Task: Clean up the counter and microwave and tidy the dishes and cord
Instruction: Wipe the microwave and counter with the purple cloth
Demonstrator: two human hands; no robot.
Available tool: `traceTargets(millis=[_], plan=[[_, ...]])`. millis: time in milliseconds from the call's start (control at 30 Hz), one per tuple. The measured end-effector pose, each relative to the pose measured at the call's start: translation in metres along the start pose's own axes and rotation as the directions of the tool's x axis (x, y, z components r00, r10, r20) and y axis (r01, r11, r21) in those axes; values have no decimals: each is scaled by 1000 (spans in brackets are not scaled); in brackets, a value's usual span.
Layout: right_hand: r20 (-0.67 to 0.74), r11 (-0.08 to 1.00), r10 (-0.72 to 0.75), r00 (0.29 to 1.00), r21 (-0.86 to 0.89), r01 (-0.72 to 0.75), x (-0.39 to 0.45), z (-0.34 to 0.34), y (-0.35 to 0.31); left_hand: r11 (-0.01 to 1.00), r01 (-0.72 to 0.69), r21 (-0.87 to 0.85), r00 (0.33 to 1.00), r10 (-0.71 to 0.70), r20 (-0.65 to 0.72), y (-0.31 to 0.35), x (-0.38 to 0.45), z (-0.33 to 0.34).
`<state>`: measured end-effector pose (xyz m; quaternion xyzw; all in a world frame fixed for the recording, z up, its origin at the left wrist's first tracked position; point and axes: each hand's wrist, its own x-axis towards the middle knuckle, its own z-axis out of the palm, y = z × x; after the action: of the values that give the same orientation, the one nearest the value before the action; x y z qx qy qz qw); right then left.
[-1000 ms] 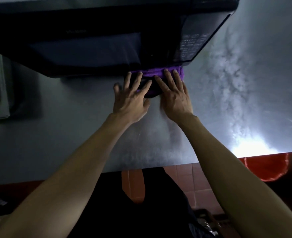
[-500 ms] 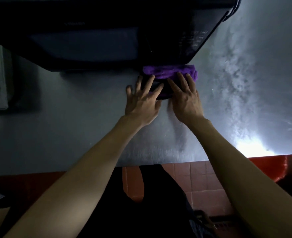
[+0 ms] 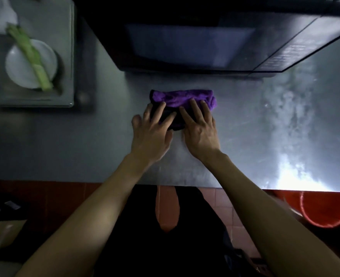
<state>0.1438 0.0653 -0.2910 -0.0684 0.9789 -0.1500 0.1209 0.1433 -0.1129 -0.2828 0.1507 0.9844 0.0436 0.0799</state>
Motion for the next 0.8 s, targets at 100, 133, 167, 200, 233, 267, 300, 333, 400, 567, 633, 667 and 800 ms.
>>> traceTargets(millis=[100, 133, 167, 200, 233, 267, 300, 333, 400, 567, 633, 667, 800], plan=[[30, 998, -54, 998, 21, 53, 21, 6, -43, 997, 73, 30, 997, -74, 11, -43, -10, -6], [39, 997, -69, 997, 25, 68, 26, 9, -56, 995, 99, 24, 995, -100, 16, -54, -15, -8], [45, 996, -82, 996, 25, 81, 29, 11, -67, 993, 122, 10, 992, -122, 17, -64, -19, -11], [49, 995, -93, 994, 23, 92, 28, 14, -75, 991, 136, -10, 991, -136, 17, -72, -25, -12], [49, 995, -101, 994, 22, 100, 25, 17, -80, 990, 138, -28, 990, -137, 15, -78, -30, -14], [45, 994, -105, 993, 21, 105, 21, 19, -83, 991, 129, -38, 992, -129, 14, -82, -36, -14], [41, 994, -107, 993, 21, 106, 15, 21, -84, 992, 117, -41, 993, -116, 16, -83, -41, -14], [39, 994, -107, 994, 23, 106, 9, 22, -84, 994, 105, -41, 994, -104, 17, -83, -46, -13], [32, 994, -108, 994, 27, 107, -3, 22, -81, 994, 100, -45, 995, -99, 18, -79, -54, -12], [29, 992, -125, 992, 31, 124, -38, 21, -61, 994, 107, -26, 992, -105, 72, -46, -71, -7], [34, 989, -146, 989, 30, 145, -54, 22, -46, 992, 121, -19, 989, -119, 85, -26, -81, -5], [35, 988, -155, 987, 28, 154, -62, 21, -38, 992, 125, -20, 988, -123, 90, -14, -87, -3], [47, 984, -175, 983, 31, 174, -87, 18, -3, 990, 138, -19, 985, -135, 109, 33, -104, 3]])
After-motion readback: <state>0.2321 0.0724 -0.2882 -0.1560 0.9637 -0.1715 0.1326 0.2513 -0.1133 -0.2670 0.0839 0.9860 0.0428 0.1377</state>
